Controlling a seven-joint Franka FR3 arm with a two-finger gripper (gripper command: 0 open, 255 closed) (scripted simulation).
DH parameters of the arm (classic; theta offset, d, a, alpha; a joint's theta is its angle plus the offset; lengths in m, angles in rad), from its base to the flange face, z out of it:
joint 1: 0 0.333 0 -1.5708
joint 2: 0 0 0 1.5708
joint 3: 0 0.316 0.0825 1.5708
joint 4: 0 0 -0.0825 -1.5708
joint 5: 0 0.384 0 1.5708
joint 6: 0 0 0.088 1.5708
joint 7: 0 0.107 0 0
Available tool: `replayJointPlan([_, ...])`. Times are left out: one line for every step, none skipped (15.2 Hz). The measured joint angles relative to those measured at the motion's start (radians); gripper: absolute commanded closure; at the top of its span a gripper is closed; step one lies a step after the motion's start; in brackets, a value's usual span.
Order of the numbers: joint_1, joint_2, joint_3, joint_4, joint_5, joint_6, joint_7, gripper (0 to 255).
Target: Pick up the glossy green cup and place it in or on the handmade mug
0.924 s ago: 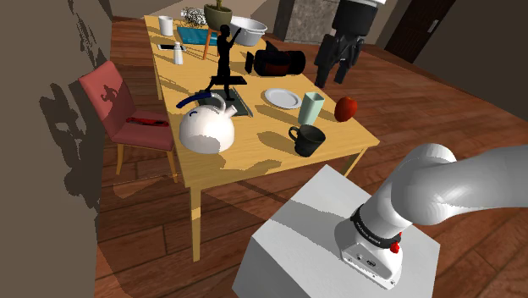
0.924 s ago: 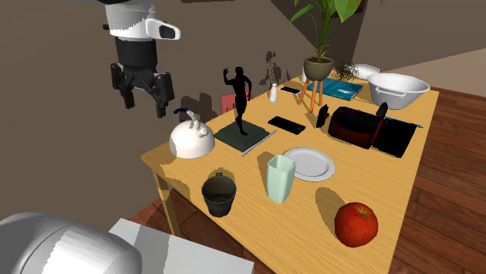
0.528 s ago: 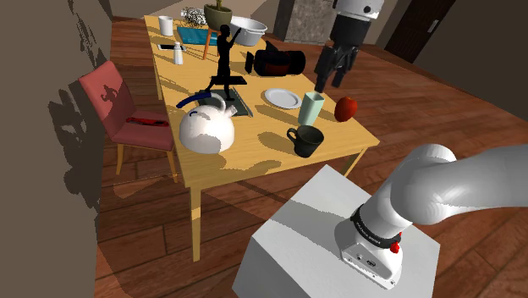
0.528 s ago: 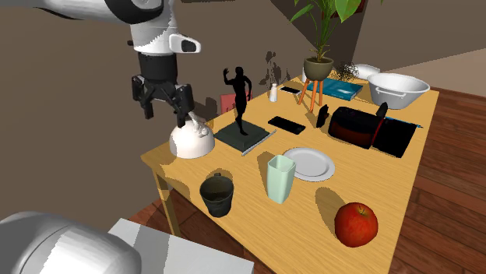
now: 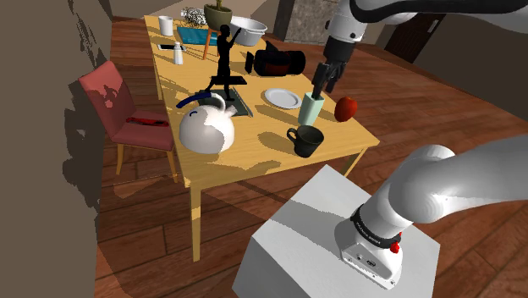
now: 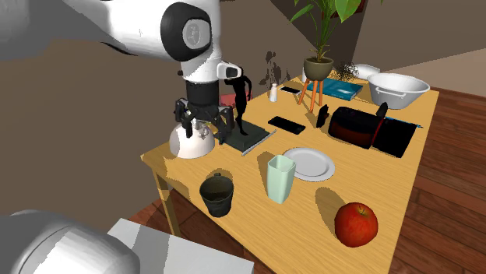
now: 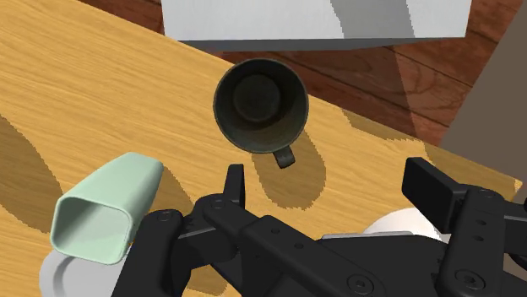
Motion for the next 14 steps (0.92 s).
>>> replayJointPlan([-0.004,0.017,-0.014,-0.002,-0.010,0.023,-0.021,0])
replayJointPlan([-0.009,0.034,-0.029,-0.002,-0.021,0.044,-0.043,0])
replayJointPlan([-0.017,0.047,-0.047,-0.013,-0.035,0.073,-0.068,0])
replayJointPlan([-0.019,0.076,-0.061,-0.004,-0.042,0.096,-0.088,0])
replayJointPlan([-0.020,0.110,-0.075,0.010,-0.047,0.121,-0.108,0])
replayJointPlan([-0.024,0.143,-0.092,0.020,-0.054,0.148,-0.133,0])
replayJointPlan([-0.029,0.167,-0.110,0.028,-0.062,0.170,-0.159,0])
replayJointPlan([-0.031,0.197,-0.124,0.035,-0.065,0.197,-0.180,0])
replayJointPlan([-0.031,0.229,-0.136,0.043,-0.067,0.226,-0.200,0])
replayJointPlan([-0.036,0.260,-0.155,0.049,-0.070,0.255,-0.227,0])
replayJointPlan([-0.036,0.290,-0.165,0.066,-0.068,0.273,-0.246,0])
replayJointPlan([-0.039,0.323,-0.182,0.074,-0.067,0.302,-0.273,0])
replayJointPlan([-0.041,0.359,-0.196,0.092,-0.063,0.325,-0.299,0])
replayJointPlan([-0.044,0.391,-0.210,0.106,-0.059,0.348,-0.325,0])
